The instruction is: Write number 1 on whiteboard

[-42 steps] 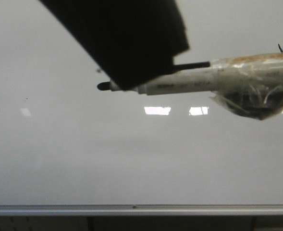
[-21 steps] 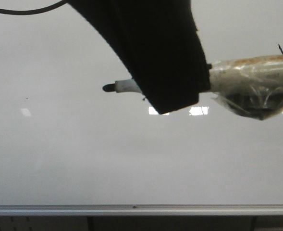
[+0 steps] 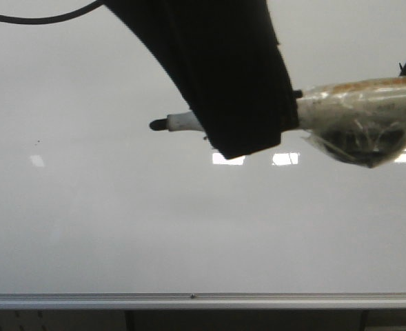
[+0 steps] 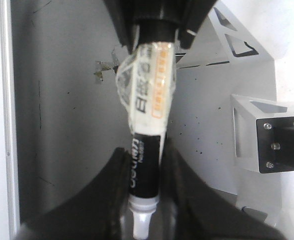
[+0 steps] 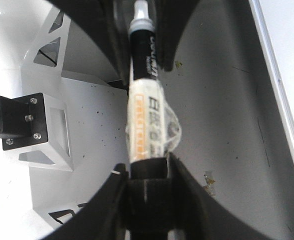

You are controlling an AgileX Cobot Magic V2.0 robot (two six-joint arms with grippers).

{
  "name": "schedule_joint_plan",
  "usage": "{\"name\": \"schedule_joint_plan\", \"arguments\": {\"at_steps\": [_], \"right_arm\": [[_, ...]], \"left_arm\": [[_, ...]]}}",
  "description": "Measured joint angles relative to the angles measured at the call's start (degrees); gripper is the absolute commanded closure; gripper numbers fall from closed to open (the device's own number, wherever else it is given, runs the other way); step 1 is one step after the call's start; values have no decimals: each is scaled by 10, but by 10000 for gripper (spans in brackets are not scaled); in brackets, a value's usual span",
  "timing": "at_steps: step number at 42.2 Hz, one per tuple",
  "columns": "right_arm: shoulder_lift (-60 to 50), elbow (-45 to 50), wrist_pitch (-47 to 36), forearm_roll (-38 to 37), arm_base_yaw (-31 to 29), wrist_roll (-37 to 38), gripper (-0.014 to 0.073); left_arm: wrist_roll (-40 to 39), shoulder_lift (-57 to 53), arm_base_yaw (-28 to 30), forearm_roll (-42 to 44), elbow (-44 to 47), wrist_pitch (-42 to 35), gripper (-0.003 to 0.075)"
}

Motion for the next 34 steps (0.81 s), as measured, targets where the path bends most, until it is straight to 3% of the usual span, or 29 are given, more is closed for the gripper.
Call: {"name": "schedule_joint_plan", "arguments": {"at_steps": [5, 14, 18, 24, 34], "right_arm": [[0, 0, -2, -2, 0, 3, 244], [-15, 0, -17, -78, -23, 75, 239], [-55, 0, 0, -130, -47, 141, 239], [-121, 0, 4, -199, -90, 228, 239], [-190, 0, 6, -227, -137, 332, 239]], "left_arm": [[-10, 0, 0, 8, 0, -1, 741], [-125, -8, 9, 93, 0, 0, 741], [-198, -35, 60, 134, 3, -14, 741], [-233, -116, 160, 138, 64, -61, 741], [-280, -230, 344, 138, 196, -183, 741]]}}
